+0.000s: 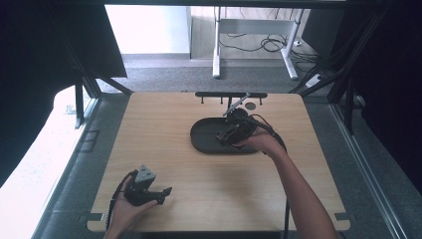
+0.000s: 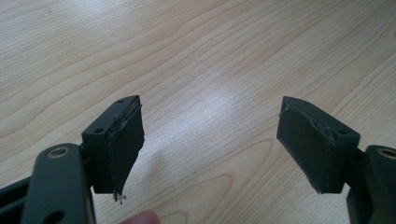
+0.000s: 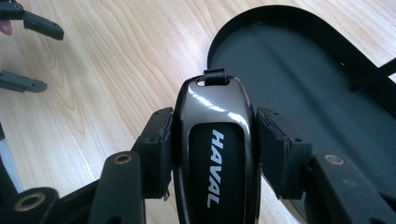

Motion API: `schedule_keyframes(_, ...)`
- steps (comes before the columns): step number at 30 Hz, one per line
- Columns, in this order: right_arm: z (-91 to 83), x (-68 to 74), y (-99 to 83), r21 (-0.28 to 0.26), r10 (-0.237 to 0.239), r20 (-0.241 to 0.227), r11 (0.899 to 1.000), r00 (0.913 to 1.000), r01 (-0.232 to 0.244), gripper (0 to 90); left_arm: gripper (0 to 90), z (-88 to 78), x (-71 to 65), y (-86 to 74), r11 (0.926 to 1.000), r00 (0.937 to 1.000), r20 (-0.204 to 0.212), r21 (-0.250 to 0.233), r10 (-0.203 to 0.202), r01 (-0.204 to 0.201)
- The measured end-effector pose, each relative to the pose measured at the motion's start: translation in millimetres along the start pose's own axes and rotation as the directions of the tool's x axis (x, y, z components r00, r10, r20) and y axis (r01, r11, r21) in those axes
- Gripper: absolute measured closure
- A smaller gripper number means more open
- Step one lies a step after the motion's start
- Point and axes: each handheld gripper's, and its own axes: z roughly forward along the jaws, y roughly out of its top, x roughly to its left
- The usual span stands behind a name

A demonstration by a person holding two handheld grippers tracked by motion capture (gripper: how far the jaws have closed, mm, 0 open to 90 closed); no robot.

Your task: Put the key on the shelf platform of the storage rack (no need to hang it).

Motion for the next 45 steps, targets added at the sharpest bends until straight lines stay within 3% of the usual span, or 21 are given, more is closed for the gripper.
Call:
schedule_keyframes(15,5.4,-18.4,6.3,0.003,0.029,0.047,1.000,0.9985,-0.029,49.4,23.4,2.1,-1.6,0.0,0.9999,1.0000,0.003,0.010,0.009,-0.009)
schedule_keyframes(29,13.5,-36.2,9.8,-0.005,0.074,0.058,0.997,0.9956,-0.074,49.4,23.4,1.9,-0.7,-0.1,0.9999,1.0000,0.003,0.010,0.007,-0.007)
schedule_keyframes(45,29.4,-50.3,19.3,0.014,0.079,0.078,0.997,0.9938,-0.080,49.4,23.4,-0.1,1.1,-0.3,1.0000,1.0000,0.001,0.003,0.002,-0.002)
